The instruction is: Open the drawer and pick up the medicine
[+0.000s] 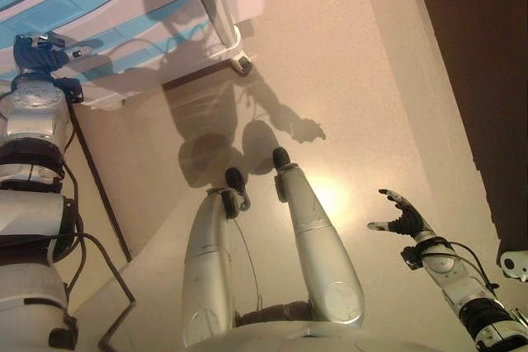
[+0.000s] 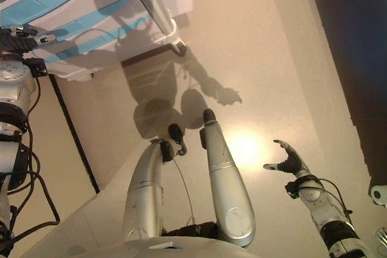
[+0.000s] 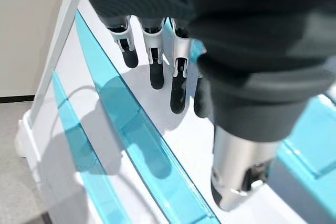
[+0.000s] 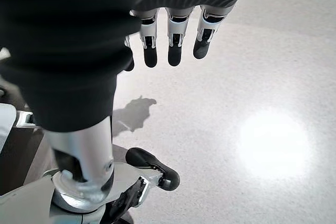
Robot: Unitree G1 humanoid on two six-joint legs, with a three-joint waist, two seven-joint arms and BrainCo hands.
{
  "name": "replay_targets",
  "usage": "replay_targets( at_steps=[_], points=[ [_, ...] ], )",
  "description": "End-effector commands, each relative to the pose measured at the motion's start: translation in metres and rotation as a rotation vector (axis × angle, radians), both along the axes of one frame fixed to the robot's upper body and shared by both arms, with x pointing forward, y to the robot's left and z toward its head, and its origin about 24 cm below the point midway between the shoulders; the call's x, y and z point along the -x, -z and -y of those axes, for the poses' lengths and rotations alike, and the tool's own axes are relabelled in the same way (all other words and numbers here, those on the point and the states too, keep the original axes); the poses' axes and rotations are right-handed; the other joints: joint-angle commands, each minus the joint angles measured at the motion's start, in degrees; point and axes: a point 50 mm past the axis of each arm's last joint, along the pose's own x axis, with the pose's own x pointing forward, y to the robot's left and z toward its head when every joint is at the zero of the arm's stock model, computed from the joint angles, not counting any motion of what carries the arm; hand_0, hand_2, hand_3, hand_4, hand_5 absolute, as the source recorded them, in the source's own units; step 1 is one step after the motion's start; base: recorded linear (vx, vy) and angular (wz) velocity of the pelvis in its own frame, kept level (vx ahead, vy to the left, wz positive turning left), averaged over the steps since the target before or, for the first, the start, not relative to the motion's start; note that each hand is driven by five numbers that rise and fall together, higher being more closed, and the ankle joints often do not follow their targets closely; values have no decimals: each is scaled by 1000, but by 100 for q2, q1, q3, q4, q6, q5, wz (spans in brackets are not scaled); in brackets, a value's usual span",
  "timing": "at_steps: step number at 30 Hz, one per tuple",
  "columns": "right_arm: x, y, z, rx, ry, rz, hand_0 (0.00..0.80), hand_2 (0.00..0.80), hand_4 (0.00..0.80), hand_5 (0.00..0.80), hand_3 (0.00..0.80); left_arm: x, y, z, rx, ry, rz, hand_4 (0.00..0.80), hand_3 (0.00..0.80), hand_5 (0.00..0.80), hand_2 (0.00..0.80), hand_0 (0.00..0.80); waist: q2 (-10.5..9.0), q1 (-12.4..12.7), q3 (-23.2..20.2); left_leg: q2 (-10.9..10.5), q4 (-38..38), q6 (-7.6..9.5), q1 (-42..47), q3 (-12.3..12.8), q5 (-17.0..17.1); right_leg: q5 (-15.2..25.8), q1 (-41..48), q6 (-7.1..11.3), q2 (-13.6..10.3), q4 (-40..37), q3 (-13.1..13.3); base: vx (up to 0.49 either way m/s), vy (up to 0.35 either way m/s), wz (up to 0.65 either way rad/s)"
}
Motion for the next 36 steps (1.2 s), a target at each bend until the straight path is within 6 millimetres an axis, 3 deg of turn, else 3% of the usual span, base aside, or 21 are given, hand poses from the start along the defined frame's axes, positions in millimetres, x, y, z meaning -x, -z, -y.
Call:
replay_targets(
  at_steps=[1,4,7,8,10,13,17,23,25,27,28,32,34,36],
  points=[
    [17,15,-10,-19,-14,-29,0,0,0,0,0,12,-6,-12,-17,11,75,0,0,0,0,0,-66,-17,-532,-358,-107,351,116,249,-355,-35,278,122,139,-520,-103,6,-38,10],
    [14,13,-12,-42,-21,-17,0,0,0,0,0,10,13,-3,-13,105,28,0,0,0,0,0,-57,67,-543,-403,-304,340,352,235,-317,-66,481,138,148,-588,-154,4,-64,6],
    [17,16,-15,-62,-29,-18,0,0,0,0,0,16,44,4,91,242,35,0,0,0,0,0,-19,194,-561,-481,-639,293,742,201,-259,-123,842,162,118,-722,-229,-21,-99,3],
    [19,19,-16,-68,-27,-19,0,0,0,0,0,21,62,8,147,304,31,0,0,0,0,0,-19,252,-600,-522,-846,287,858,213,-69,25,974,150,78,-894,-273,-49,-146,8],
    [24,24,-17,-82,-18,-33,0,0,0,0,0,34,99,13,225,345,-6,0,0,0,0,0,9,365,-675,-575,-1160,245,1204,140,-1,-7,1326,177,5,-1089,-347,8,-168,17],
    [36,35,-18,-107,5,-67,0,0,0,0,0,71,172,19,345,325,-99,0,0,0,0,0,36,570,-852,-664,-1674,154,1801,-19,152,-50,2005,190,-157,-1495,-552,72,-170,19],
    [57,52,-19,-164,41,-142,0,0,0,0,0,136,254,32,494,261,-246,0,0,0,0,0,1,800,-1232,-733,-2410,62,2686,-331,376,-18,3038,207,-309,-2247,-808,116,-163,28],
    [94,80,-26,-207,50,-311,0,0,0,0,0,238,339,54,746,76,-597,0,0,0,0,0,-2,1062,-1963,-684,-3500,-22,3787,-704,665,110,4355,220,-239,-3400,-1060,116,-121,30],
    [101,87,-32,-201,37,-351,0,0,0,0,0,268,357,61,820,-10,-726,0,0,0,0,0,-7,1145,-2088,-665,-3728,-48,4046,-765,708,133,4669,224,-219,-3647,-1142,0,-97,21],
    [106,93,-37,-198,42,-384,0,0,0,0,0,288,369,73,797,28,-917,0,0,0,0,0,-30,1228,-2177,-661,-3835,-71,4190,-802,735,168,4879,236,-226,-3810,-1246,-70,-73,22],
    [105,94,-39,-197,49,-393,0,0,0,0,0,291,374,85,824,102,-973,0,0,0,0,0,-36,1258,-2204,-653,-3914,-74,4254,-809,762,208,4961,238,-221,-3907,-1290,-65,-38,29],
    [105,100,-41,-236,130,-407,0,0,0,0,0,308,390,123,1021,123,-1006,0,0,0,0,0,-29,1405,-2321,-634,-4282,-64,4455,-876,844,292,5174,284,-221,-4194,-1421,-127,-8,31],
    [104,103,-46,-263,141,-417,0,0,0,0,0,310,392,133,1055,127,-1007,0,0,0,0,0,-39,1454,-2357,-596,-4491,-53,4517,-886,934,312,5201,297,-201,-4219,-1454,-135,-31,24],
    [103,105,-53,-270,126,-427,0,0,0,0,0,304,392,132,939,108,-1024,0,0,0,0,0,-65,1480,-2371,-576,-4632,-66,4592,-902,977,322,5237,323,-197,-4258,-1469,-111,-20,22]
  ],
)
